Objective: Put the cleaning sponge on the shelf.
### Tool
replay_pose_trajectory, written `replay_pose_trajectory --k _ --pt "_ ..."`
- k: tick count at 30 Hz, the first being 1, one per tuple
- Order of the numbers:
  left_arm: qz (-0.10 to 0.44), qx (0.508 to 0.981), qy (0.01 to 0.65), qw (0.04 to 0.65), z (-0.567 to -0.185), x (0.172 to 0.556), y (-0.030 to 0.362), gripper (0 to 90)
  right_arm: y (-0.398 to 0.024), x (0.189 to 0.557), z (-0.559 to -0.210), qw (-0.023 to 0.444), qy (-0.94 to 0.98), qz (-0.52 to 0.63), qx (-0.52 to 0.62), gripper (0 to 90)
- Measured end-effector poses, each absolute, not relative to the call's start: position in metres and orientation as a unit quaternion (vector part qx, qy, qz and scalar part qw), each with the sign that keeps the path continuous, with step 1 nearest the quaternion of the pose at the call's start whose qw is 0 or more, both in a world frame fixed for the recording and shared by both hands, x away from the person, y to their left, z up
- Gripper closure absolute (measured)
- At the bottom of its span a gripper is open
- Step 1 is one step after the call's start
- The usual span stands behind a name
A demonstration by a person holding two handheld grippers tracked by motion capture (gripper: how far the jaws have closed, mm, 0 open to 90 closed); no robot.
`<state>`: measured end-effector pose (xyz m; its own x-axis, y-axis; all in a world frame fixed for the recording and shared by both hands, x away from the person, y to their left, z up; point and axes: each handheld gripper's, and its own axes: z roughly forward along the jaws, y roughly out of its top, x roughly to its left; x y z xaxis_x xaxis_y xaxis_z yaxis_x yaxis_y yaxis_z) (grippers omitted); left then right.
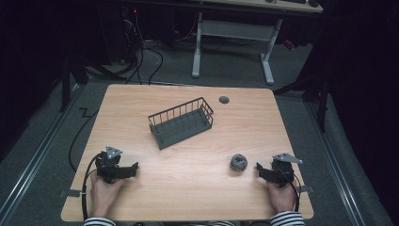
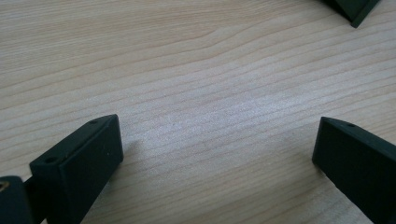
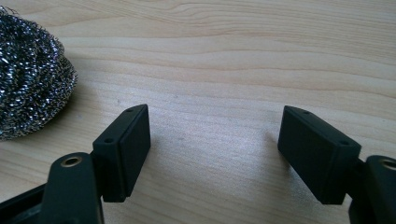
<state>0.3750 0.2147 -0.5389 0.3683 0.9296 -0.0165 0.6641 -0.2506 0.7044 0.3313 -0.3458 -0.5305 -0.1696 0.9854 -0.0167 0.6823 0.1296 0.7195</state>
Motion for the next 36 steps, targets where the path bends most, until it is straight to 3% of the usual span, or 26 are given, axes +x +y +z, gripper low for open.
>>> replay_pose_trajectory --k 8,10,25,36 --pt "0.213 0.759 0.522 0.325 -0.538 0.374 0.216 7.7 -0.345 0.331 -0.531 0.258 0.705 0.294 0.591 26.3" --pt "0.216 0.754 0.525 0.331 -0.537 0.374 0.218 14.7 -0.345 0.331 -0.530 0.257 0.706 0.294 0.591 26.6" --pt "0.171 0.750 0.523 0.368 -0.525 0.379 0.220 23.5 -0.345 0.331 -0.531 0.257 0.707 0.296 0.588 27.2" --pt "0.155 0.752 0.505 0.393 -0.502 0.383 0.214 23.8 -0.345 0.331 -0.531 0.257 0.708 0.297 0.587 27.5"
